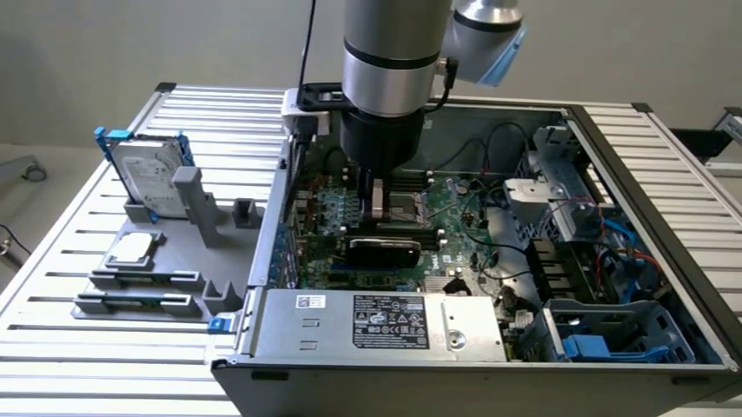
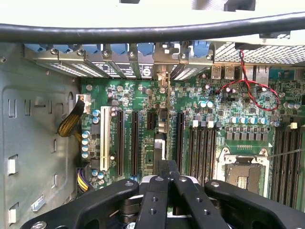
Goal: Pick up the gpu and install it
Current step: 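Press down on the gpu until it lock into place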
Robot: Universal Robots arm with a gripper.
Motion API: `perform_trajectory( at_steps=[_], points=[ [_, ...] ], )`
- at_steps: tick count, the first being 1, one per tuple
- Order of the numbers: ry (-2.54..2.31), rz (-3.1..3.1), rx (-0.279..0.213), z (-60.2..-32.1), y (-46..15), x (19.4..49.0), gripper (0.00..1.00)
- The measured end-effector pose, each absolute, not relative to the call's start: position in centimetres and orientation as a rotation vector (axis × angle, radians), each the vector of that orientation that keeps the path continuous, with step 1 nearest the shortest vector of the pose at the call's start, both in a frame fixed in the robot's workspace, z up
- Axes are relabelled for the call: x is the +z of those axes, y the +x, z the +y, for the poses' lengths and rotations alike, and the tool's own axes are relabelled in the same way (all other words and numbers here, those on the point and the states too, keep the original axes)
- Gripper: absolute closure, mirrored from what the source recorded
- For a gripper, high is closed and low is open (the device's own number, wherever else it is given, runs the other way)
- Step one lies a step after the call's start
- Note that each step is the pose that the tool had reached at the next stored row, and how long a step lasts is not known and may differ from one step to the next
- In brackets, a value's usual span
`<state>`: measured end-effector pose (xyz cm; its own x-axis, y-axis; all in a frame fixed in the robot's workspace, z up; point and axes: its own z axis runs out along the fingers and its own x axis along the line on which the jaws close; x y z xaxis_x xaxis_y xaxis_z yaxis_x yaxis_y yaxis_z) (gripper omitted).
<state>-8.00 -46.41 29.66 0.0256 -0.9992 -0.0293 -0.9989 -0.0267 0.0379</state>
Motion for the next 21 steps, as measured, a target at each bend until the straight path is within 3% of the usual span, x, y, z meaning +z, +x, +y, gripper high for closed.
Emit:
perform_trajectory(
  at_steps=[21],
  points=[
    [2.245,-2.187,-0.069,-45.6,-8.4,27.9,0.89]
  ],
)
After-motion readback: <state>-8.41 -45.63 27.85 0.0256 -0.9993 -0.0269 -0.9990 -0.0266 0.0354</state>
